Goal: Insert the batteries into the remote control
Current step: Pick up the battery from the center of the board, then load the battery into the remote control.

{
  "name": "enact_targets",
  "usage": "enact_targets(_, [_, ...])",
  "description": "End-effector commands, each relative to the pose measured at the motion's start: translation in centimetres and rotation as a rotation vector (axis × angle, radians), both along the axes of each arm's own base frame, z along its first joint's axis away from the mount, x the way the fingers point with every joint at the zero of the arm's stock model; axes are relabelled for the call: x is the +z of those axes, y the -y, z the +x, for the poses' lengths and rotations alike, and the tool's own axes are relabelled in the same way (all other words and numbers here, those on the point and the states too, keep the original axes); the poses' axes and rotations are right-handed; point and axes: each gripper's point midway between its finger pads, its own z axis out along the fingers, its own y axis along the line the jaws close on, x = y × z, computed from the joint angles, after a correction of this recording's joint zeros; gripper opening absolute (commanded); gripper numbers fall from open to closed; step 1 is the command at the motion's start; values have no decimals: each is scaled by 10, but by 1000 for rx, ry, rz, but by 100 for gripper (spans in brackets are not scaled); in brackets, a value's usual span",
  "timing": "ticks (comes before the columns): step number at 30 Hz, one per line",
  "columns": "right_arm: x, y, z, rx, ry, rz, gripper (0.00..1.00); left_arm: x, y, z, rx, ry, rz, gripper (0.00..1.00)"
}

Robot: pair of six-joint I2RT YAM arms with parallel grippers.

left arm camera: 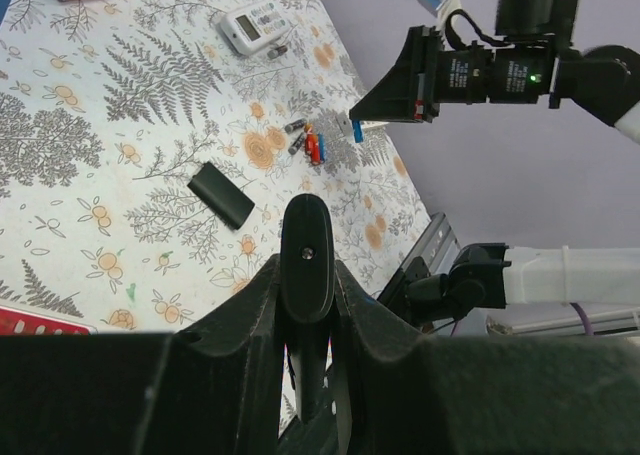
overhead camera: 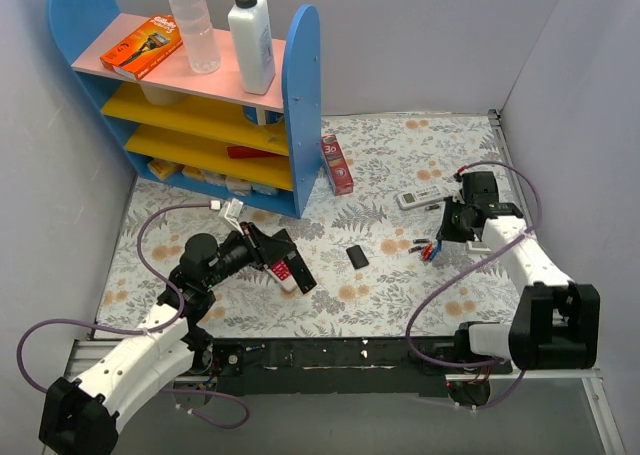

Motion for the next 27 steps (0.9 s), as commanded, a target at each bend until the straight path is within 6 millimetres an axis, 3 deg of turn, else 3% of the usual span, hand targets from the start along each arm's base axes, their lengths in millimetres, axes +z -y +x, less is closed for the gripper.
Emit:
enact_targets(1, [66,-49,14,188,227,109,3,25,7,4,-17,43,-80,0])
enact_targets(7, [132,-136,2,440,491,213,3,33,10,14,17,15,-158,0])
enact_targets(8, [138,-155,-8,502,514,235,2,33,11,18,24,12,-168,0])
enact_targets(10, [155,-174,-13,553,593,268,3,29,10,21,47,-23,-197,0])
enact_targets(14, [187,-226,-45,725,716,364,2,29,11,26,70,-66,-288,0])
enact_targets(16, [202,-242,-53,777,777,380,2,23,12,29,76,-97,-305,0])
enact_targets(17, [206,-254,-65,825,789,398,2,28,13,29,70,-97,-329,0])
enact_targets(22, [228,-288,-87,923,861,467,2,31,14,33,78,-112,-370,0])
enact_targets(27, [225,-312,-102,979,866,491,2,38,12,37,95,-91,-392,0])
